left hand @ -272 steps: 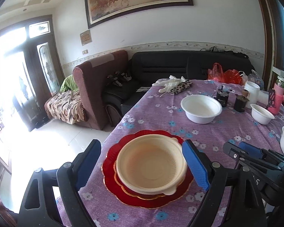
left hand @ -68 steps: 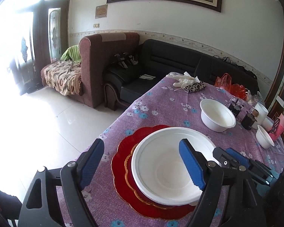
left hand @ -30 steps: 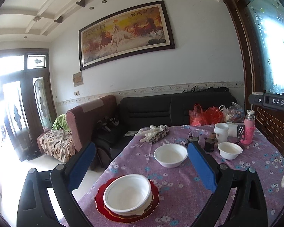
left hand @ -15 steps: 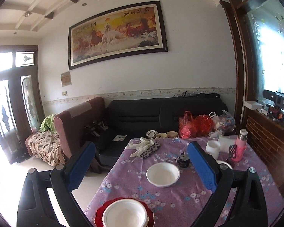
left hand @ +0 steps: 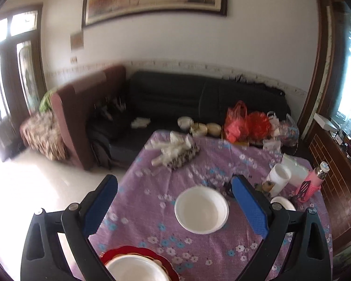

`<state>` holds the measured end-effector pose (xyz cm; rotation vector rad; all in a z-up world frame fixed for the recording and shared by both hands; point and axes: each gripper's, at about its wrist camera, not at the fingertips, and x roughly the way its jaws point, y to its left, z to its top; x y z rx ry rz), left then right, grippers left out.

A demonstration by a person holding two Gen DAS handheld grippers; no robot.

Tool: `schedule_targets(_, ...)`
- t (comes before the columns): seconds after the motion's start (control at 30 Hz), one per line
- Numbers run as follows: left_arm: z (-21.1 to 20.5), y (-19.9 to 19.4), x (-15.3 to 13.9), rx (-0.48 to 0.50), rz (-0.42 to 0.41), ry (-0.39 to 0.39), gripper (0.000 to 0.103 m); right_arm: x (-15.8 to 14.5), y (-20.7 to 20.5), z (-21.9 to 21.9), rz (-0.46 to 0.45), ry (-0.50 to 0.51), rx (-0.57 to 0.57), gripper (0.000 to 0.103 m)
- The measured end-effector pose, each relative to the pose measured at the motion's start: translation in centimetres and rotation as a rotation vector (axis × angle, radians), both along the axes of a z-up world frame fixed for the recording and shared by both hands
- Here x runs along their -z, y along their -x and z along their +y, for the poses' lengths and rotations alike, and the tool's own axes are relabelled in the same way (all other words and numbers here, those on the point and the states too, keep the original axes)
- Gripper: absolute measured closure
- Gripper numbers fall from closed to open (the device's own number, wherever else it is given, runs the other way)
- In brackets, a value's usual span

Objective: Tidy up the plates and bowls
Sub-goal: 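Grasp the rim of the smaller white bowl with both grippers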

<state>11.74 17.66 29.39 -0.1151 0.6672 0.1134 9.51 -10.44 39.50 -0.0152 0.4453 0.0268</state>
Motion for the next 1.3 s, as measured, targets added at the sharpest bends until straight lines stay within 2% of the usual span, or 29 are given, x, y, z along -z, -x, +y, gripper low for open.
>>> schedule_targets(0.07,0.7,-2.9,3.7,0.003,0.079,0.055,0.004,3.6,-2.6,1.1,0.083,-0.034,-0.038,0.032)
schedule_targets(0.23,1.2,-7.7,10.8,0.0,0.212,0.107,0.004,12.3,-8.5,3.8,0.266,-0.093,-0.1,0.032)
schedule_targets(0.37,1.2,-10.4,14.6,0.009,0.278,0.111,0.005,19.7,-12.5,5.4,0.407,-0.157,-0.131,0.032)
schedule_targets(0.5,1.3,-12.7,17.7,0.009,0.339,0.112,0.005,25.5,-14.9,7.3,0.501,-0.21,-0.15,0.035)
schedule_targets(0.57,1.5,-14.1,19.3,0.006,0.376,0.131,0.005,27.8,-15.7,8.0,0.542,-0.234,-0.154,0.039)
schedule_targets(0.77,1.7,-16.2,22.3,0.01,0.446,0.165,0.006,32.1,-17.4,9.2,0.62,-0.266,-0.157,0.044)
schedule_targets(0.83,1.4,-16.8,23.2,0.024,0.474,0.165,0.01,32.9,-17.6,9.3,0.635,-0.272,-0.158,0.047)
schedule_targets(0.9,0.9,-17.1,24.1,0.044,0.503,0.164,0.025,33.9,-17.8,9.4,0.653,-0.283,-0.162,0.051)
schedule_targets(1.03,-0.1,-17.3,25.3,0.079,0.544,0.16,0.046,34.7,-18.0,9.6,0.677,-0.302,-0.164,0.059)
schedule_targets(1.1,-0.4,-17.5,25.7,0.093,0.56,0.16,0.065,35.1,-18.0,9.8,0.685,-0.306,-0.169,0.064)
schedule_targets(1.23,-0.7,-17.3,25.8,0.094,0.558,0.14,0.07,35.3,-17.9,10.2,0.697,-0.312,-0.181,0.083)
schedule_targets(1.3,-0.5,-17.2,25.6,0.096,0.557,0.146,0.073,35.4,-17.8,10.4,0.697,-0.306,-0.179,0.084)
